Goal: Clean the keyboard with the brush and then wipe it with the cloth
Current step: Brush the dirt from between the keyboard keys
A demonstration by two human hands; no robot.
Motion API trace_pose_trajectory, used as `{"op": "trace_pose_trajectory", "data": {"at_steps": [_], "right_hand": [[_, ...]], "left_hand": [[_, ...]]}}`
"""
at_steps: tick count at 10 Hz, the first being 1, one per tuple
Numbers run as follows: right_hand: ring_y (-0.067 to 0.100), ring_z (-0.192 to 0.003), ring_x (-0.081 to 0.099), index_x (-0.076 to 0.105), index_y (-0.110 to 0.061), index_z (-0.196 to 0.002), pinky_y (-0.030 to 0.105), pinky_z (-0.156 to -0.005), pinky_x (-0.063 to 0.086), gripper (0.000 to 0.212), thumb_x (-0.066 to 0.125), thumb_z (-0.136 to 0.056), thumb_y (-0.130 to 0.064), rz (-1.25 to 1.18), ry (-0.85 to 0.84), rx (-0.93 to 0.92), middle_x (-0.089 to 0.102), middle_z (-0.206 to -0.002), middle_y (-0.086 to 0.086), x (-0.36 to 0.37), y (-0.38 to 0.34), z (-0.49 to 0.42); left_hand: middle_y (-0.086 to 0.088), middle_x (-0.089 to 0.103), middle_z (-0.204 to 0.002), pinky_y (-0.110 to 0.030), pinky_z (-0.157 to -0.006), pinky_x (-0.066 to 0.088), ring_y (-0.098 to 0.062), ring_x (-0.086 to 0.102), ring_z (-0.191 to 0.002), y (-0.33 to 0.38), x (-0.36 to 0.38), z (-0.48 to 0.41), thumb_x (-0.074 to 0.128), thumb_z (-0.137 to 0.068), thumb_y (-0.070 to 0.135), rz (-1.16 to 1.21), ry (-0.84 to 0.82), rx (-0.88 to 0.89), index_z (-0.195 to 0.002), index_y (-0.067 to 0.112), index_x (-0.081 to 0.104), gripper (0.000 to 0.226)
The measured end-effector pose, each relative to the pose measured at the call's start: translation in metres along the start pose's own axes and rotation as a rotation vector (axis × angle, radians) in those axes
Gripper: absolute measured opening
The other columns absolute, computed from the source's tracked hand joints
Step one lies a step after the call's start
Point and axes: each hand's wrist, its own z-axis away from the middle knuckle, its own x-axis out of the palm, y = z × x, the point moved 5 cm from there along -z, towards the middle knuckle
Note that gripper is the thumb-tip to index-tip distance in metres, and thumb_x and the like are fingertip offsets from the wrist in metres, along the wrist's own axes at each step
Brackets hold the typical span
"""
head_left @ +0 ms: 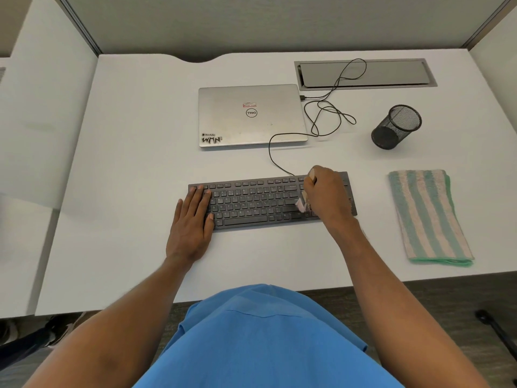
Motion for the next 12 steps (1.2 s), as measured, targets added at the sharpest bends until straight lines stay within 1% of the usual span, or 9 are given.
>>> {"op": "trace_pose_trajectory", "data": {"at_steps": [1, 2, 3, 5, 7, 8, 9, 10, 12], "right_hand": [[-0.018, -0.048, 0.052, 0.051, 0.007, -0.074, 0.009, -0.04, 0.033, 0.032, 0.047, -0.102, -0.006, -0.075, 0.061, -0.036, 0.054, -0.06, 0.01, -0.012, -0.01, -0.007], [-0.019, -0.052, 0.054, 0.053, 0.014, -0.079, 0.012, -0.042, 0.036, 0.03, 0.048, -0.102, -0.006, -0.127, 0.111, -0.057, 0.061, -0.07, 0.022, -0.017, -0.008, -0.01], [-0.012, -0.051, 0.058, 0.058, 0.008, -0.081, 0.032, -0.051, 0.047, 0.027, 0.05, -0.101, -0.009, -0.123, 0.08, -0.039, 0.066, -0.068, 0.017, -0.014, 0.0, -0.014], [-0.009, -0.048, 0.058, 0.056, 0.008, -0.083, 0.015, -0.045, 0.042, 0.027, 0.051, -0.102, -0.011, -0.117, 0.031, -0.018, 0.068, -0.074, 0.018, -0.007, 0.0, -0.023], [-0.001, -0.056, 0.061, 0.062, 0.001, -0.087, 0.019, -0.05, 0.042, 0.021, 0.052, -0.1, -0.013, -0.141, 0.113, -0.042, 0.059, -0.071, 0.011, -0.026, 0.001, -0.039], [-0.007, -0.057, 0.058, 0.066, -0.01, -0.089, 0.008, -0.049, 0.037, 0.015, 0.055, -0.099, -0.012, -0.121, 0.049, -0.09, 0.062, -0.076, 0.002, -0.031, -0.005, -0.047], [-0.003, -0.065, 0.057, 0.07, -0.019, -0.087, 0.011, -0.055, 0.038, 0.012, 0.063, -0.095, -0.013, -0.031, -0.149, -0.131, 0.067, -0.082, -0.007, -0.02, -0.015, -0.058], [0.008, -0.072, 0.061, 0.072, -0.017, -0.088, 0.022, -0.058, 0.041, 0.009, 0.066, -0.094, -0.013, 0.016, -0.243, -0.135, 0.071, -0.087, -0.002, -0.012, -0.021, -0.063], [0.02, -0.085, 0.068, 0.074, -0.006, -0.094, 0.021, -0.062, 0.043, 0.009, 0.064, -0.094, -0.006, 0.152, -0.27, -0.052, 0.073, -0.092, 0.008, -0.02, -0.012, -0.075]], "left_hand": [[0.003, 0.016, -0.177, -0.049, -0.133, 0.011, -0.011, 0.003, -0.164, 0.0, -0.001, 0.0, 0.031, -0.109, 0.034, -0.001, -0.001, -0.001, -0.168, 0.022, 0.023, 0.062], [0.002, 0.016, -0.177, -0.049, -0.132, 0.011, -0.012, 0.003, -0.164, 0.0, -0.001, 0.0, 0.03, -0.109, 0.034, -0.006, 0.001, 0.003, -0.169, 0.021, 0.023, 0.062], [0.003, 0.015, -0.177, -0.049, -0.133, 0.01, -0.011, 0.002, -0.164, 0.0, -0.001, 0.0, 0.03, -0.109, 0.035, -0.009, -0.005, -0.002, -0.169, 0.022, 0.022, 0.062], [0.003, 0.015, -0.177, -0.049, -0.133, 0.01, -0.011, 0.003, -0.164, 0.001, -0.002, 0.0, 0.031, -0.109, 0.034, -0.008, -0.004, -0.003, -0.169, 0.022, 0.022, 0.062], [0.003, 0.014, -0.177, -0.049, -0.133, 0.011, -0.011, 0.003, -0.164, 0.001, -0.001, 0.0, 0.032, -0.108, 0.034, -0.007, -0.003, 0.0, -0.169, 0.022, 0.022, 0.062], [0.003, 0.014, -0.177, -0.049, -0.133, 0.01, -0.011, 0.002, -0.164, 0.001, -0.002, 0.0, 0.031, -0.108, 0.034, -0.006, -0.003, -0.002, -0.169, 0.022, 0.023, 0.062], [0.003, 0.015, -0.177, -0.049, -0.133, 0.011, -0.011, 0.002, -0.164, 0.001, -0.003, 0.0, 0.031, -0.108, 0.034, -0.003, -0.003, -0.005, -0.169, 0.022, 0.023, 0.062], [0.004, 0.015, -0.177, -0.049, -0.133, 0.011, -0.011, 0.003, -0.164, 0.002, -0.002, 0.0, 0.032, -0.109, 0.034, -0.004, -0.005, -0.007, -0.169, 0.022, 0.022, 0.062], [0.004, 0.015, -0.177, -0.049, -0.132, 0.011, -0.011, 0.003, -0.164, 0.001, -0.002, 0.0, 0.032, -0.109, 0.034, -0.006, -0.005, -0.008, -0.169, 0.023, 0.022, 0.062]]}}
